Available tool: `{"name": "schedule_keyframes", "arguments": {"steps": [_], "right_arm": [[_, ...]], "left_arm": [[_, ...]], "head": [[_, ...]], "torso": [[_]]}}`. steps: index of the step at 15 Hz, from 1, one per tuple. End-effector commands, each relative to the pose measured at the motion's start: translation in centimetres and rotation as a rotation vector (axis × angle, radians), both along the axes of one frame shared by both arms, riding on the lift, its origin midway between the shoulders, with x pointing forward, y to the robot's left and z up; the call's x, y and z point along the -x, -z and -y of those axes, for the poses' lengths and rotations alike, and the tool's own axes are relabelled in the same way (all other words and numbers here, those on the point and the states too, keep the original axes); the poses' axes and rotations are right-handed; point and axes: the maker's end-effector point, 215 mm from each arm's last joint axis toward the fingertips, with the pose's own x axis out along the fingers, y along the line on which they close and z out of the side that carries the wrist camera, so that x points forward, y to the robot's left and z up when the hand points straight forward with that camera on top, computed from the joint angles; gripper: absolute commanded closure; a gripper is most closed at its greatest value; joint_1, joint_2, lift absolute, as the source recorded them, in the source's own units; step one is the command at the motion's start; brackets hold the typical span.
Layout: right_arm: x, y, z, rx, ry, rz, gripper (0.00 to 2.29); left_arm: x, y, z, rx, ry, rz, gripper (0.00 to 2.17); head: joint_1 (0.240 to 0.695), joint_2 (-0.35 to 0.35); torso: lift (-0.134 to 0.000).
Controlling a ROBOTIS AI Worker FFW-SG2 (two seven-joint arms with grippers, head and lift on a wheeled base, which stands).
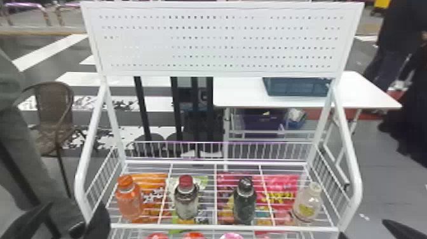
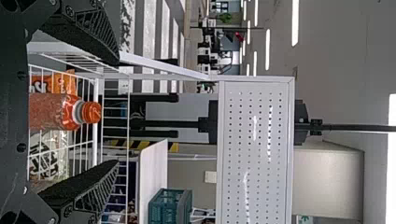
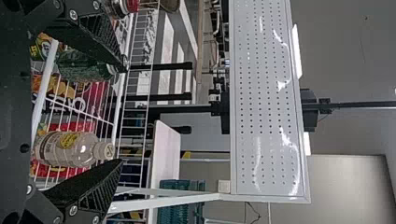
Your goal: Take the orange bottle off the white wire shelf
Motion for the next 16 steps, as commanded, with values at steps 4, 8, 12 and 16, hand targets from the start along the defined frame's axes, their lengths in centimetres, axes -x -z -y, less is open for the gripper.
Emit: {"name": "schedule_keyframes", "arguments": {"steps": [4, 8, 12, 16], "right_arm": [[0.0, 0.0, 0.0, -0.002, -0.001, 0.000, 0.16], [0.0, 0.0, -0.1, 0.001, -0.005, 0.000, 0.16], [-0.1, 0.2, 0.0, 0.002, -0.005, -0.001, 0.16], [-0.3, 0.2, -0.2, -0.001, -0.007, 0.000, 0.16]], "left_arm": [[-0.1, -0.1, 0.0, 0.003, -0.001, 0.002, 0.14], [-0.2, 0.4, -0.1, 0.001, -0.003, -0.015, 0.14], [-0.4, 0.8, 0.2, 0.005, -0.003, -0.015, 0.15], [-1.0, 4.7, 2.1, 0.004, 0.020, -0.036, 0.15]], "head": [[0.499, 0.000], [0.499, 0.000], [0.499, 0.000], [0.499, 0.000]], "torso": [[0.000], [0.000], [0.000], [0.000]]}}
